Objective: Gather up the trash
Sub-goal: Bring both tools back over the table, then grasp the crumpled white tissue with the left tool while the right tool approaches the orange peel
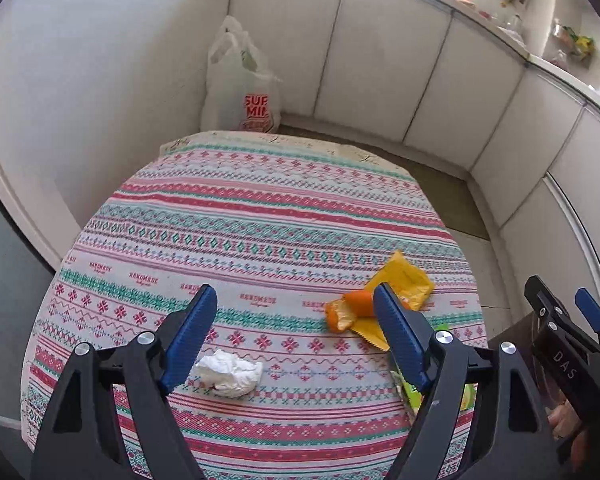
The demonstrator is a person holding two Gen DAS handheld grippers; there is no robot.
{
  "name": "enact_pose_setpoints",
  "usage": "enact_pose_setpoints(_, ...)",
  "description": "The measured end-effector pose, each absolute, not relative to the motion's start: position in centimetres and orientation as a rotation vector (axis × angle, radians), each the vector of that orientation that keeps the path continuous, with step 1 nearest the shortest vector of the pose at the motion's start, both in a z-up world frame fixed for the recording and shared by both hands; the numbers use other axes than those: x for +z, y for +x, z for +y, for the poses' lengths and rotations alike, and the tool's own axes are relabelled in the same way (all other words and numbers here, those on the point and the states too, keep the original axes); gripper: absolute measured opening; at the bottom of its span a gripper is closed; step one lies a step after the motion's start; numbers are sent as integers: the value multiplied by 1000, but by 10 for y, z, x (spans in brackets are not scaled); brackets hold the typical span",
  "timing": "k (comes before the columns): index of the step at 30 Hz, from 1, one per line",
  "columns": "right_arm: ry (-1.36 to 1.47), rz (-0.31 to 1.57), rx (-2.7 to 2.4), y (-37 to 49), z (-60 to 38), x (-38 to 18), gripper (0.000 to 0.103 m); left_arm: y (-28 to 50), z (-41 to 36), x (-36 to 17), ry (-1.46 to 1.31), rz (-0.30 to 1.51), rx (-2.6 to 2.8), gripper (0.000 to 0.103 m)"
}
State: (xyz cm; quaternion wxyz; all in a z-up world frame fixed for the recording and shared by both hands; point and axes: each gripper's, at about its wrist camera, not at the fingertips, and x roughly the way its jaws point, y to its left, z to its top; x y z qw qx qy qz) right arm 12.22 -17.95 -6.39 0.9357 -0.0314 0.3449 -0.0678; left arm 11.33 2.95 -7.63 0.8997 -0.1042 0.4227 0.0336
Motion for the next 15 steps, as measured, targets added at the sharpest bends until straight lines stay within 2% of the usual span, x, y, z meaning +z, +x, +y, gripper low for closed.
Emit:
enact_pose_setpoints(9, -94, 882, 12, 158, -138, -104, 96, 115, 89, -134, -434, 1114, 114, 79)
enact_pose_setpoints(15, -158, 954, 70, 175, -119, -128, 96, 116, 100, -165, -542, 1241, 90, 79)
